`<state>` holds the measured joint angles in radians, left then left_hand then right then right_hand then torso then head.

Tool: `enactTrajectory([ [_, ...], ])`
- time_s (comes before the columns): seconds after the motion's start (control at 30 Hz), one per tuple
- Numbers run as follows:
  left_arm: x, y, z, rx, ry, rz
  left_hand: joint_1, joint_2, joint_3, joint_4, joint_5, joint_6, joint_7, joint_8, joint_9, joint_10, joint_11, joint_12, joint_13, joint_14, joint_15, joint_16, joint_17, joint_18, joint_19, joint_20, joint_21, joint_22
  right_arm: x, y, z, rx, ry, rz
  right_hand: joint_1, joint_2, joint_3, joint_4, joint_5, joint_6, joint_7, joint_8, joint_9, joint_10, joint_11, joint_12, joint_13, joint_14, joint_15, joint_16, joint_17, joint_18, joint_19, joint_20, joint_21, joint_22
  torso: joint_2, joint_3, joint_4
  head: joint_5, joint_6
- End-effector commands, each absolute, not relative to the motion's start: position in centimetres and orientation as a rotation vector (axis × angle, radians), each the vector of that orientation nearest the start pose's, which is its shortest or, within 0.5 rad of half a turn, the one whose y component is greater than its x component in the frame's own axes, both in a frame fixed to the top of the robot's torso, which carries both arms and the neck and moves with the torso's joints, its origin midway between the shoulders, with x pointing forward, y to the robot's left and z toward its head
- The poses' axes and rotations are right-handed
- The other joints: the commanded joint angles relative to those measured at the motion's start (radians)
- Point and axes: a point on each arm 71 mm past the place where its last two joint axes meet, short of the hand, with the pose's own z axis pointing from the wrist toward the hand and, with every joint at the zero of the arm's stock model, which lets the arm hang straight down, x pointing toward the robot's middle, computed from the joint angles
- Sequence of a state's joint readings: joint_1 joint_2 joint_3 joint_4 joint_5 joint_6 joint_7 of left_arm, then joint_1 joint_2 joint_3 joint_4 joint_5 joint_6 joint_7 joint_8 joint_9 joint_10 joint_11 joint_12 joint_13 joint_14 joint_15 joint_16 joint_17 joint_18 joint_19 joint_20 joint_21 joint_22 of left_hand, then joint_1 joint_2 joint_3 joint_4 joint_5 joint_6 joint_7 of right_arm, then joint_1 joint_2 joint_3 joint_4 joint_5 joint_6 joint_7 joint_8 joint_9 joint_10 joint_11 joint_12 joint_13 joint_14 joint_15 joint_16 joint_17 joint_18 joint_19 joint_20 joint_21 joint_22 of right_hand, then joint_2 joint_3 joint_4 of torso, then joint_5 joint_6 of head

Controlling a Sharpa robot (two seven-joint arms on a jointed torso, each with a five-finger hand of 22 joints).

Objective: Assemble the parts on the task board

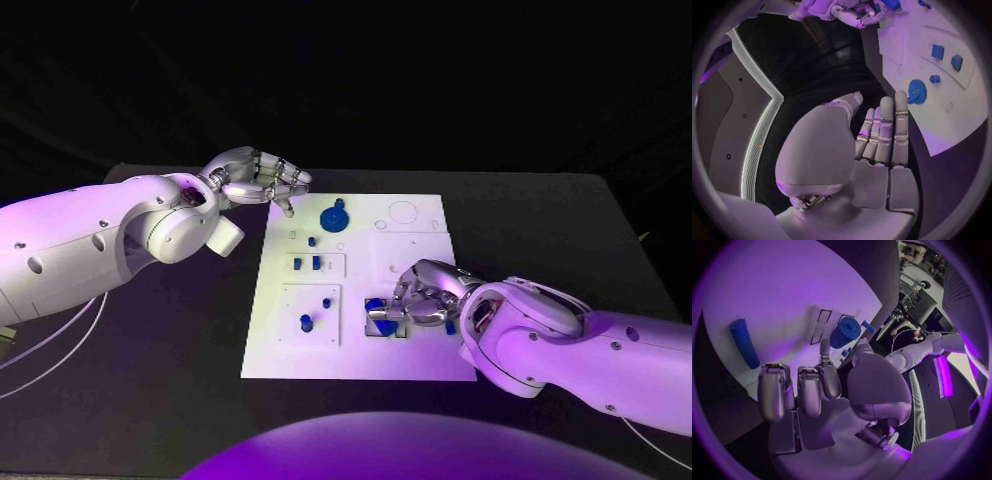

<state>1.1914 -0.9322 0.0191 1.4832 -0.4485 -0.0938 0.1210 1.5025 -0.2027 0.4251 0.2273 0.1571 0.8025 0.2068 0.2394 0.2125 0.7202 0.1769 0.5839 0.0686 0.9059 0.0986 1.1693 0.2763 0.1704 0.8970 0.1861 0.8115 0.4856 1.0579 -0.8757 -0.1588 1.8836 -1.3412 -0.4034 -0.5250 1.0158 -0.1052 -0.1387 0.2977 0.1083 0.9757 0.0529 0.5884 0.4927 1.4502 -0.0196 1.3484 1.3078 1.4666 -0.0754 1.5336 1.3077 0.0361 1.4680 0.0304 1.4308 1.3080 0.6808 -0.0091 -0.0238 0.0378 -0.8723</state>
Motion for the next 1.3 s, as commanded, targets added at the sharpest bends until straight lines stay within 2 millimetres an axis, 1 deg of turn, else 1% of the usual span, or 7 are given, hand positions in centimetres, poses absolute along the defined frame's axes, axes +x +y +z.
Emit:
enactTrajectory([
  [0.03,49.2,24.9,-17.6,-0.735,1.785,-1.314,-0.007,-0.001,0.002,-0.003,0.007,-0.008,0.031,0.006,-0.001,-0.009,-0.001,0.004,0.0,-0.003,0.001,-0.004,-0.002,0.013,0.002,0.004,-0.005,-0.001,36.0,-14.5,-25.5,0.125,2.014,0.658,0.001,0.021,0.009,-0.001,0.002,-0.002,0.0,0.005,0.002,-0.002,0.001,0.005,0.062,0.085,-0.005,-0.001,0.168,-0.011,0.071,-0.002,0.008,0.23,-0.001,0.0,-0.0003,0.0,0.001],
  [0.2,49.2,25.0,-17.6,-0.735,1.787,-1.313,-0.007,-0.001,0.002,-0.003,0.007,-0.008,0.031,0.006,-0.001,-0.009,-0.001,0.004,0.0,-0.003,0.001,-0.004,-0.002,0.013,0.002,0.004,-0.005,-0.001,35.4,-14.9,-25.3,0.134,2.045,0.662,0.011,0.046,0.017,-0.002,-0.002,0.001,-0.002,0.008,0.003,0.007,-0.001,0.017,0.074,0.088,-0.006,0.005,0.183,-0.014,0.074,-0.003,0.024,0.234,0.0,-0.0001,-0.001,0.002,0.001],
  [0.37,49.2,25.0,-17.6,-0.735,1.792,-1.314,-0.007,-0.001,0.002,-0.003,0.007,-0.008,0.031,0.006,-0.001,-0.009,-0.001,0.004,0.0,-0.003,0.001,-0.004,-0.002,0.013,0.002,0.004,-0.005,-0.001,34.8,-14.7,-25.4,0.134,2.084,0.681,0.013,0.058,0.018,-0.002,-0.003,0.002,-0.002,0.008,0.003,0.008,-0.001,0.018,0.076,0.088,-0.007,0.006,0.185,-0.014,0.075,-0.004,0.026,0.234,0.0,0.0006,-0.002,0.001,0.001],
  [0.53,49.2,24.9,-17.6,-0.735,1.794,-1.315,-0.007,-0.001,0.002,-0.003,0.007,-0.008,0.031,0.006,-0.001,-0.009,-0.001,0.004,0.0,-0.003,0.001,-0.004,-0.002,0.013,0.002,0.004,-0.005,-0.001,34.5,-14.4,-25.5,0.129,2.109,0.695,0.014,0.064,0.018,-0.003,-0.004,0.002,-0.003,0.008,0.003,0.009,-0.001,0.019,0.077,0.089,-0.007,0.007,0.186,-0.015,0.075,-0.004,0.028,0.235,0.0,0.0008,0.0013,0.0,0.0],
  [1.0,49.2,25.0,-17.6,-0.736,1.794,-1.312,-0.008,-0.001,0.004,-0.003,0.007,-0.009,0.031,0.007,-0.001,-0.01,-0.001,0.004,0.0,-0.006,0.001,-0.005,-0.002,0.013,0.0,0.004,-0.007,-0.002,34.4,-13.7,-25.5,0.108,2.091,0.749,0.056,0.086,0.011,-0.006,-0.006,-0.001,-0.002,0.005,0.001,0.008,-0.001,0.015,0.077,0.088,-0.007,0.005,0.182,-0.013,0.073,-0.004,0.017,0.232,0.0,-0.0003,-0.0011,0.0,0.0],
  [1.07,49.2,25.0,-17.6,-0.737,1.794,-1.311,-0.008,-0.001,0.004,-0.003,0.007,-0.009,0.031,0.007,-0.001,-0.01,-0.001,0.004,0.0,-0.006,0.001,-0.005,-0.002,0.013,0.0,0.004,-0.007,-0.002,34.5,-13.8,-25.5,0.102,2.085,0.743,0.069,0.088,0.008,-0.007,-0.007,-0.002,-0.002,0.004,0.001,0.007,-0.001,0.015,0.078,0.088,-0.006,0.005,0.182,-0.013,0.072,-0.004,0.016,0.232,0.0,-0.0004,-0.001,0.0,0.0],
  [1.3,49.2,25.1,-17.7,-0.737,1.794,-1.31,-0.008,-0.001,0.005,-0.003,0.007,-0.009,0.031,0.007,-0.001,-0.01,-0.001,0.005,0.0,-0.007,0.001,-0.005,-0.002,0.013,0.0,0.005,-0.007,-0.002,34.7,-14.3,-25.6,0.08,2.077,0.721,0.226,0.113,0.008,-0.014,-0.004,-0.002,-0.002,-0.006,-0.006,0.01,-0.001,0.015,0.085,0.088,-0.007,0.005,0.183,-0.014,0.073,-0.004,0.023,0.233,-0.001,0.0001,-0.0003,0.0,0.0],
])
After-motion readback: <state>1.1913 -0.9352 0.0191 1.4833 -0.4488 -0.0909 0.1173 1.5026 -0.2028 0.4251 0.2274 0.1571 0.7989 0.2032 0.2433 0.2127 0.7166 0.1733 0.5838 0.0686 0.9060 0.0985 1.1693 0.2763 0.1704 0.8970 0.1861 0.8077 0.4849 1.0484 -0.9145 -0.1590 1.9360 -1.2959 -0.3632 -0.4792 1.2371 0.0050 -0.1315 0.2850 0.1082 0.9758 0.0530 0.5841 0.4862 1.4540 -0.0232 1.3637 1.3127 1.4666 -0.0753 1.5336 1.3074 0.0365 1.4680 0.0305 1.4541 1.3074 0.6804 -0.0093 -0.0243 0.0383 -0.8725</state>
